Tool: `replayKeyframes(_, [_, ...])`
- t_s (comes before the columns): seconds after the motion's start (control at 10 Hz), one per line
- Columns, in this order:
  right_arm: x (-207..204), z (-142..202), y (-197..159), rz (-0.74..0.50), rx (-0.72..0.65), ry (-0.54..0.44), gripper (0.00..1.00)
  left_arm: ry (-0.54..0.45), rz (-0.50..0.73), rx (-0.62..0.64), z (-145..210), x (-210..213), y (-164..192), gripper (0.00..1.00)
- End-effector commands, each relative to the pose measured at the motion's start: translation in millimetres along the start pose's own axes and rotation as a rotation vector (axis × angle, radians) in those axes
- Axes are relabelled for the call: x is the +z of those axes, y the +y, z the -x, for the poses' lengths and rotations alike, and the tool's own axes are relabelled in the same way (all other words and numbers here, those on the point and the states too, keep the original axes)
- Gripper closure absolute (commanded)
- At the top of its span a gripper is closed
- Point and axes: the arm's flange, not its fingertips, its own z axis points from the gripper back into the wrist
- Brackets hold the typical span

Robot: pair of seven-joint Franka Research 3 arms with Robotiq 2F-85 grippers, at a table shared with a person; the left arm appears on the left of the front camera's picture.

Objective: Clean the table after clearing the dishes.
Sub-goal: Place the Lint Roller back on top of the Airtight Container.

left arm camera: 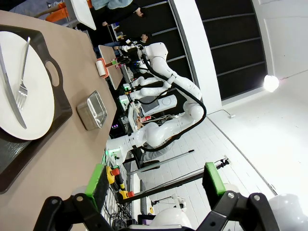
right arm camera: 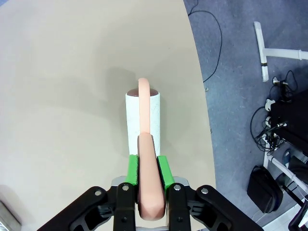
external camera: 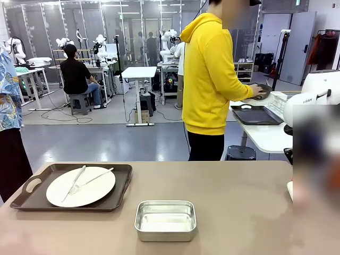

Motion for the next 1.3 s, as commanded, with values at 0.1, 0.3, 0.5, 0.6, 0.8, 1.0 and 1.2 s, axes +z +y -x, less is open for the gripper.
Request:
replayKeyframes(0.1, [-3, 1, 1, 0.014, 0.005, 0.004, 0.79, -0.011, -0.012, -0.015, 3, -2, -3, 0.00])
replayKeyframes(0.3, [23, 15, 8, 0.060, 0.059, -0.074, 0.79, -0.011, -0.012, -0.015, 3, -2, -3, 0.00])
replayKeyframes(0.5, [75, 48, 29, 0.110, 0.198, -0.148, 0.79, -0.011, -0.012, -0.015, 3, -2, -3, 0.00])
replayKeyframes(0.6, [99, 63, 46, 0.079, 0.323, -0.174, 0.79, -0.011, -0.012, -0.015, 3, -2, -3, 0.00])
replayKeyframes(0.8, [143, 91, 95, 0.068, 0.596, -0.233, 0.79, -0.011, -0.012, -0.015, 3, -2, -3, 0.00])
replayKeyframes(1.0, [174, 123, 152, 0.025, 0.878, -0.264, 0.79, -0.011, -0.012, -0.015, 3, -2, -3, 0.00])
replayKeyframes(1.2, [183, 161, 204, 0.005, 1.116, -0.238, 0.79, -0.011, -0.012, -0.015, 3, -2, -3, 0.00])
